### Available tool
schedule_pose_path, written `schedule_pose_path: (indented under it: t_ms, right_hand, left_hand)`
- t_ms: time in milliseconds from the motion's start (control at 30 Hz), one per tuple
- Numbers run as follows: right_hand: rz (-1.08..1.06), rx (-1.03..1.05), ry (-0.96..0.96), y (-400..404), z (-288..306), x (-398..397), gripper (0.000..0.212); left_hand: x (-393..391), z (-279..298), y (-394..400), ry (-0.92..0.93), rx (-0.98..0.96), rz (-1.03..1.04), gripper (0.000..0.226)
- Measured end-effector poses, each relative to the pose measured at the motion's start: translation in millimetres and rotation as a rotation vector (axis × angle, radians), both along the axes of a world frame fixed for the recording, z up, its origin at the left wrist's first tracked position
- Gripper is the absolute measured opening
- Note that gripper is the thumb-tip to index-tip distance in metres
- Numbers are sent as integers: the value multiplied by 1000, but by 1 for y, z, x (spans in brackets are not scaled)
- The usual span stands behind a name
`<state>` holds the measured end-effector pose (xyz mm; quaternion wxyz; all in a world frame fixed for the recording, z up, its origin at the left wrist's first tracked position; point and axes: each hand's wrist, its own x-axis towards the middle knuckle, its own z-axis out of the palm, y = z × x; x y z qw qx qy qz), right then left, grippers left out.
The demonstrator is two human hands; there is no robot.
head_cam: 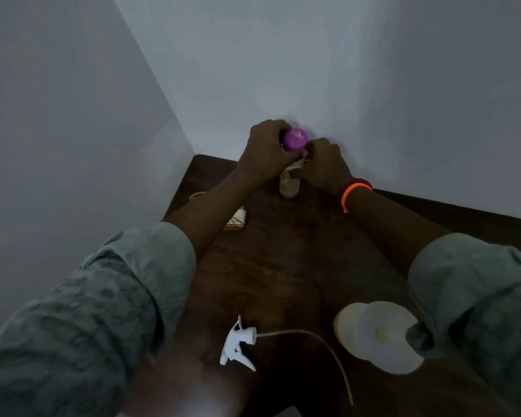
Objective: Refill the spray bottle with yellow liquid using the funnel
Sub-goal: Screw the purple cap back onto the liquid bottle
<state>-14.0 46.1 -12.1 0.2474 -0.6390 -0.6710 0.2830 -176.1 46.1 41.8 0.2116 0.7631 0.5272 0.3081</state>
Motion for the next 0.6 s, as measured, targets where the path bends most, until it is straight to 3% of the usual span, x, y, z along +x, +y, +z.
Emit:
schedule_pose_path:
  t_ms: [267, 500, 600]
  right_hand:
    - [-31, -53, -3, 2, -2, -3, 56]
    - [-43, -266, 15, -15, 27, 24, 92]
    - [-118, -271, 87, -54, 54, 51, 84]
  left_hand:
    - [0, -6, 6, 8, 10, 8, 65]
    - [0, 4, 1, 52, -84, 24, 76]
    - [-2, 15, -12, 61, -132, 76, 84]
